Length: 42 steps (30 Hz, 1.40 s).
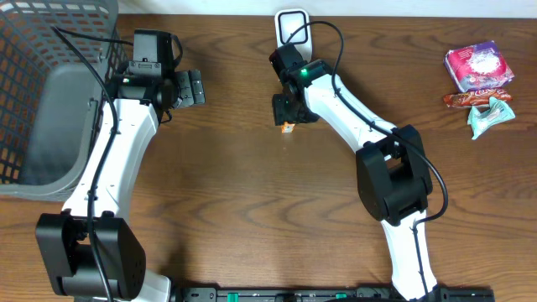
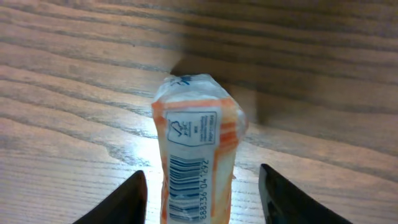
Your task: Scan the item barcode
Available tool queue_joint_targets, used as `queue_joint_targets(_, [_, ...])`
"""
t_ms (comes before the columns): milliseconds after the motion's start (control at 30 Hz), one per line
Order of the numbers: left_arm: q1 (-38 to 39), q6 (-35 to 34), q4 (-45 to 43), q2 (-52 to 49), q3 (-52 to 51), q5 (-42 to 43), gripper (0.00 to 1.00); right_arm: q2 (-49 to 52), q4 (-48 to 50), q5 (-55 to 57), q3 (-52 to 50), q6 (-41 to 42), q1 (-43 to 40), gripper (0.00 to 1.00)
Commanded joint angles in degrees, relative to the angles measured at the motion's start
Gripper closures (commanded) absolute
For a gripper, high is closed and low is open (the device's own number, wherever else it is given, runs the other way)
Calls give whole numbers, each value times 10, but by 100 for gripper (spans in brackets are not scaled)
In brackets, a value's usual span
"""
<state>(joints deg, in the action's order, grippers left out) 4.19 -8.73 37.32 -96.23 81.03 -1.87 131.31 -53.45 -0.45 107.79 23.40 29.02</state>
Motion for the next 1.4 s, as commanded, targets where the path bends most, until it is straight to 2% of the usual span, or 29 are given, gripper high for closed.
queue_joint_targets(0, [-3, 5, 2, -4, -2, -5, 2, 3, 8, -1, -15, -3, 4, 49])
queue_joint_targets(67, [-3, 5, 2, -4, -2, -5, 2, 3, 12, -1, -20, -3, 5, 56])
queue_joint_targets(133, [-3, 5, 2, -4, -2, -5, 2, 3, 14, 1, -20, -3, 6, 79])
queue_joint_targets(200, [-3, 5, 2, -4, -2, -5, 2, 3, 16, 1, -20, -3, 7, 98])
queue_joint_targets(233, [-3, 5, 2, -4, -2, -5, 2, 3, 16, 7, -18, -3, 7, 99])
queue_joint_targets(333, [-3, 5, 2, -4, -2, -5, 2, 3, 0, 62, -3, -3, 7, 99])
queue_joint_targets(533, [-3, 5, 2, -4, -2, -5, 2, 3, -100, 286, 80, -3, 14, 99])
queue_joint_targets(667, [-3, 5, 2, -4, -2, -5, 2, 3, -99, 336, 83, -3, 25, 99])
queue_joint_targets(1067, [-3, 5, 2, -4, -2, -5, 2, 9, -40, 360, -18, -3, 32, 98])
queue_joint_targets(1300, [-3, 5, 2, -4, -2, -5, 2, 9, -23, 280, -21, -3, 47, 85])
queue_joint_targets(1367, [-3, 5, 2, -4, -2, -5, 2, 9, -14, 249, -21, -3, 52, 74])
